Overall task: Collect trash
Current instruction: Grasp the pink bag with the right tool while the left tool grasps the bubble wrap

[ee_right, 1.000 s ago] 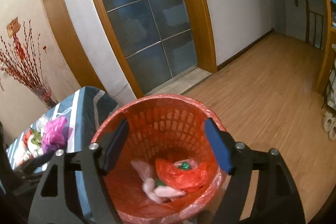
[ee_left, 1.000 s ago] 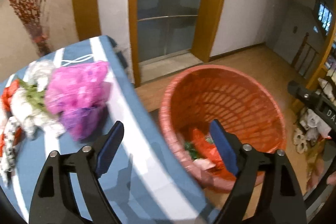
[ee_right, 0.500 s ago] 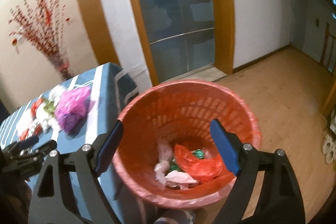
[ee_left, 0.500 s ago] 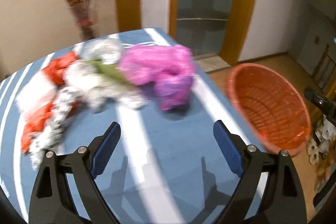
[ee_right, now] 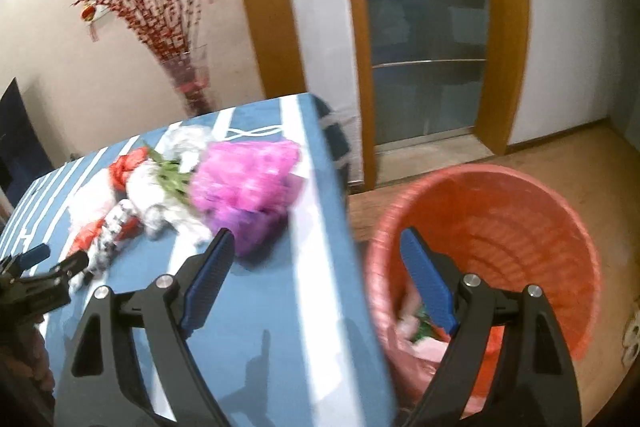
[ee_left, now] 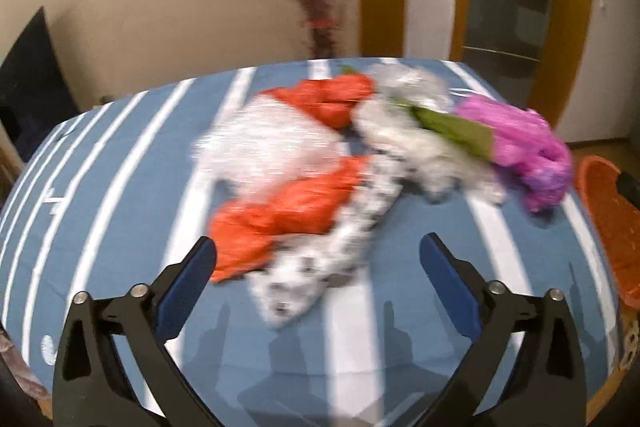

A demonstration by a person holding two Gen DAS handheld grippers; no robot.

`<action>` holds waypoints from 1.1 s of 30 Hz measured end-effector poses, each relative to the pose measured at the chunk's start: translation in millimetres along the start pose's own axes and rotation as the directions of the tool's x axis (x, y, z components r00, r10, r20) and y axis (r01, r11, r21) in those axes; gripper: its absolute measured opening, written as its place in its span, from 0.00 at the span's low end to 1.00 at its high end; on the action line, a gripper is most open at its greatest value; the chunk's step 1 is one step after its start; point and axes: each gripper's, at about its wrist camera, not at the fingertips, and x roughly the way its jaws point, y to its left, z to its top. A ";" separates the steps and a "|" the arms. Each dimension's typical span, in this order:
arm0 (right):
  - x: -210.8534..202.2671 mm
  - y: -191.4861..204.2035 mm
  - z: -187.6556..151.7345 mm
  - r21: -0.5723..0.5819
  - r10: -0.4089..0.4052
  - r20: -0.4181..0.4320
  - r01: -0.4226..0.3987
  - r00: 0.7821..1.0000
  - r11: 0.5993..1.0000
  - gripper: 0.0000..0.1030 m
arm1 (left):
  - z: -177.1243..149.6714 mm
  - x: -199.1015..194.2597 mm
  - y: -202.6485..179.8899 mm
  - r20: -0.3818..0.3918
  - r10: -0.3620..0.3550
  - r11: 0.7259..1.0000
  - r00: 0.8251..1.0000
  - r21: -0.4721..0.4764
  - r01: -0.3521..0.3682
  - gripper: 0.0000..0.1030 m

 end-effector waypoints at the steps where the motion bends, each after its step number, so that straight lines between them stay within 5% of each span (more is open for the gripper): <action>1: 7.7 6.1 2.9 -0.002 0.005 -0.008 -0.005 1.000 1.000 0.80 | -0.2 0.6 6.5 -0.002 0.006 1.000 1.000 -0.004 -0.006 0.98; 9: 67.9 31.0 18.3 0.037 -0.009 -0.081 0.012 0.997 0.999 0.75 | -5.4 12.4 57.0 -0.029 0.004 0.998 1.000 -0.056 -0.005 0.98; 15: 91.8 37.9 14.7 0.042 0.001 -0.143 0.005 0.990 0.999 0.57 | -3.9 16.2 72.4 0.023 -0.049 0.995 0.999 -0.086 0.050 0.98; 20: 87.6 44.9 7.0 -0.021 -0.021 -0.127 0.019 0.992 1.000 0.36 | -5.5 22.2 80.0 0.004 -0.072 0.989 0.997 -0.131 0.072 0.98; 25: 72.4 37.4 3.7 -0.025 -0.040 -0.097 0.038 0.994 0.999 0.32 | 6.0 37.4 86.7 -0.093 -0.066 0.982 0.993 -0.180 0.049 0.98; 33: 54.3 26.1 -0.2 -0.048 -0.066 -0.072 0.063 0.995 0.997 0.31 | 60.0 52.4 65.5 -0.023 -0.058 0.984 0.998 -0.169 0.054 0.98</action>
